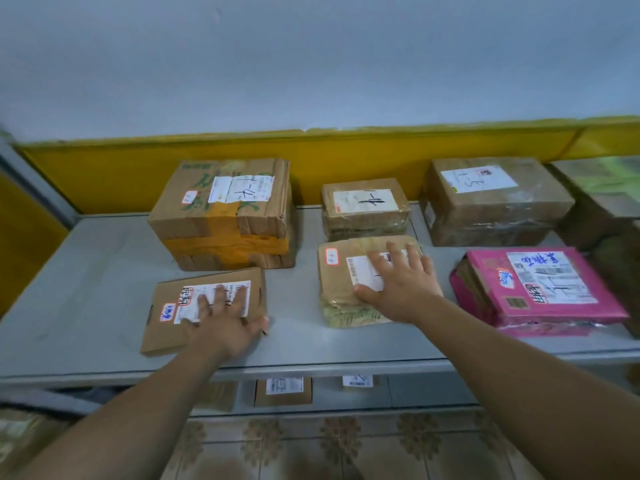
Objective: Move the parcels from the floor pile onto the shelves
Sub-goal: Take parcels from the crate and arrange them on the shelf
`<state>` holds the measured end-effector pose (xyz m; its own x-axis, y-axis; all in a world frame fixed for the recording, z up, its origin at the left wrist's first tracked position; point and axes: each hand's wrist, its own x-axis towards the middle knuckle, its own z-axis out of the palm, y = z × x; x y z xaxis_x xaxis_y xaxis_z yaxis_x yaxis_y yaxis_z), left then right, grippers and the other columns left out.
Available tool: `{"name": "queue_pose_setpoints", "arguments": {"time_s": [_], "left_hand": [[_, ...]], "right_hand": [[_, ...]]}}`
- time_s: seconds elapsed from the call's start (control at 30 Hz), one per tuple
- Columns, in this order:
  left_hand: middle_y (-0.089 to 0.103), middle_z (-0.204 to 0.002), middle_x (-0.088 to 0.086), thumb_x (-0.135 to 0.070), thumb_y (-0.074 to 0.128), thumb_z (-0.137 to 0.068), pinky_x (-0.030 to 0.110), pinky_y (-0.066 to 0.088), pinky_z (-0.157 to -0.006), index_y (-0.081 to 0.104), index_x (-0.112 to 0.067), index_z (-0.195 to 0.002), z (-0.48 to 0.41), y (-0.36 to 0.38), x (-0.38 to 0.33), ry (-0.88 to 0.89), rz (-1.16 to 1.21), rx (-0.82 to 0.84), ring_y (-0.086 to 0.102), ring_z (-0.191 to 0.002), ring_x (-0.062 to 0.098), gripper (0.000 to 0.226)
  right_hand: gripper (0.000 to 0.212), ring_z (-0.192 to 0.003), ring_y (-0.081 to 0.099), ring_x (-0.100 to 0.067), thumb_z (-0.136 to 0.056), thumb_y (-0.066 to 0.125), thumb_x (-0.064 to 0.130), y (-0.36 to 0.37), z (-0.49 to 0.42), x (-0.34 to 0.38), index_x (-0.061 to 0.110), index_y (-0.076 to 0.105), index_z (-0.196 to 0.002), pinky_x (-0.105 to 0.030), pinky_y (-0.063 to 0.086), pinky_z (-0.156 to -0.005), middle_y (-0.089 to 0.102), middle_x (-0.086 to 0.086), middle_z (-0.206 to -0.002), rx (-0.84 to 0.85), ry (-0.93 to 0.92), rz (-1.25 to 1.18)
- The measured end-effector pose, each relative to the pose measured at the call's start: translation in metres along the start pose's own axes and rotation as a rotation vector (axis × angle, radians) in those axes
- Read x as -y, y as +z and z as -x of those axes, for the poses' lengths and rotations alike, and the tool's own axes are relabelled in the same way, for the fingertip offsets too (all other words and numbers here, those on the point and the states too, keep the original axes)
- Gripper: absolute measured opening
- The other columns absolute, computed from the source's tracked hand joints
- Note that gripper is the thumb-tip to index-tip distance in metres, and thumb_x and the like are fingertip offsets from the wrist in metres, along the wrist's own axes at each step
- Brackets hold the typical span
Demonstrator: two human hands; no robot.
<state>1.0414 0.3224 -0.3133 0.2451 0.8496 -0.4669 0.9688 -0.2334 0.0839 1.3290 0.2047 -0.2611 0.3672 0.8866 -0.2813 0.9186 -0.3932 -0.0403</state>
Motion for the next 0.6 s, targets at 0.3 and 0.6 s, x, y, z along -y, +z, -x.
{"name": "queue_pose_setpoints", "arguments": {"time_s": [0.3, 0.6], "left_hand": [[-0.026, -0.159, 0.003, -0.08, 0.013, -0.084, 0.067, -0.007, -0.111, -0.013, -0.036, -0.152, -0.002, 0.016, -0.002, -0.035, -0.059, -0.058, -0.023, -0.145, 0.036, 0.085], [-0.027, -0.158, 0.001, -0.081, 0.016, -0.084, 0.065, -0.007, -0.111, -0.015, -0.039, -0.15, 0.003, 0.019, -0.001, 0.002, -0.071, -0.051, -0.024, -0.144, 0.035, 0.085]], "right_hand": [[0.08, -0.148, -0.016, -0.04, -0.089, 0.013, 0.077, 0.018, 0.019, 0.008, 0.035, -0.002, -0.156, -0.056, -0.006, -0.119, -0.01, -0.006, -0.165, 0.043, 0.115, -0.053], [0.07, -0.149, -0.011, -0.04, -0.092, 0.012, 0.072, 0.023, 0.031, -0.001, 0.041, 0.003, -0.154, -0.06, -0.005, -0.118, -0.006, -0.002, -0.166, 0.001, 0.057, -0.012]]}}
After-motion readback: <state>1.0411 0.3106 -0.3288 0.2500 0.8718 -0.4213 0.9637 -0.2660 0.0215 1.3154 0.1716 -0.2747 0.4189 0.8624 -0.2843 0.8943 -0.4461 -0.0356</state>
